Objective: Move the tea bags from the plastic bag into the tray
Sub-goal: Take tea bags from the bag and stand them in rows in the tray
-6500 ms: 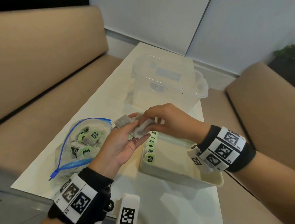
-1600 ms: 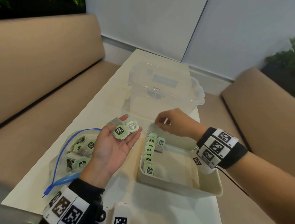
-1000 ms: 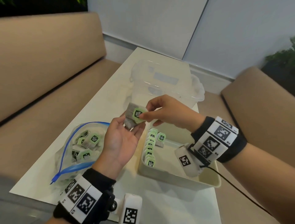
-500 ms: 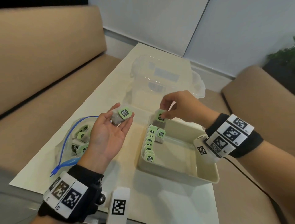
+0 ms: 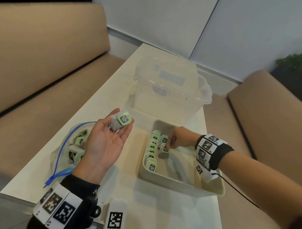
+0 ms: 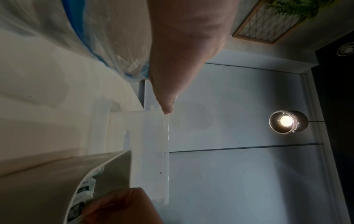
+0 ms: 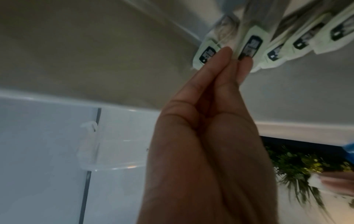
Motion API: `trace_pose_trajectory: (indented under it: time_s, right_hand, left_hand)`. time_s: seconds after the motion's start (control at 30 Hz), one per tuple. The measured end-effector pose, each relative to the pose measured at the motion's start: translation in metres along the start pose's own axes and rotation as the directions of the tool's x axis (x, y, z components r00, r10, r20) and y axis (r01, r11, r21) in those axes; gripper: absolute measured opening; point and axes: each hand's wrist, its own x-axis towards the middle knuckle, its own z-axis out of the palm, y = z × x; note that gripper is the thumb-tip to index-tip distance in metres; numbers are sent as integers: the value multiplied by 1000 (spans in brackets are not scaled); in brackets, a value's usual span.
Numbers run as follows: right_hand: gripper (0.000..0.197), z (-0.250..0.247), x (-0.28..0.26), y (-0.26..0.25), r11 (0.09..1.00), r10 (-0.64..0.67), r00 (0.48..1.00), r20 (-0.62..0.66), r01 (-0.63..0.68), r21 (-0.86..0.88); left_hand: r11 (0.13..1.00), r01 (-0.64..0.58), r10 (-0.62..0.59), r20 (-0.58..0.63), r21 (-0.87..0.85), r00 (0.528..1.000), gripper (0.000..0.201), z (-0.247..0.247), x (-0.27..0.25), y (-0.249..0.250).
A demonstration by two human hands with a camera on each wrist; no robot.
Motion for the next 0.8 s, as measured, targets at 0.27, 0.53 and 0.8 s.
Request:
trace_pose_trajectory:
  time_s: [0.27,0.53,0.8]
  right_hand:
    - [26,5,17,5,986,23,997,-71,-34,-161]
    - [32,5,14,0,974,8,997,-71,-23,-223]
    - [20,-41,-24,-53,935,-335,842,-424,351,-42]
  left_hand:
    - [1000,-1,1,-11,-1,1000,33,-2,2,1]
    - [1000,25,-25,4,6,1000,33,3,4,-3]
    - [994,96,-99,45,47,994,32,11,3,-13]
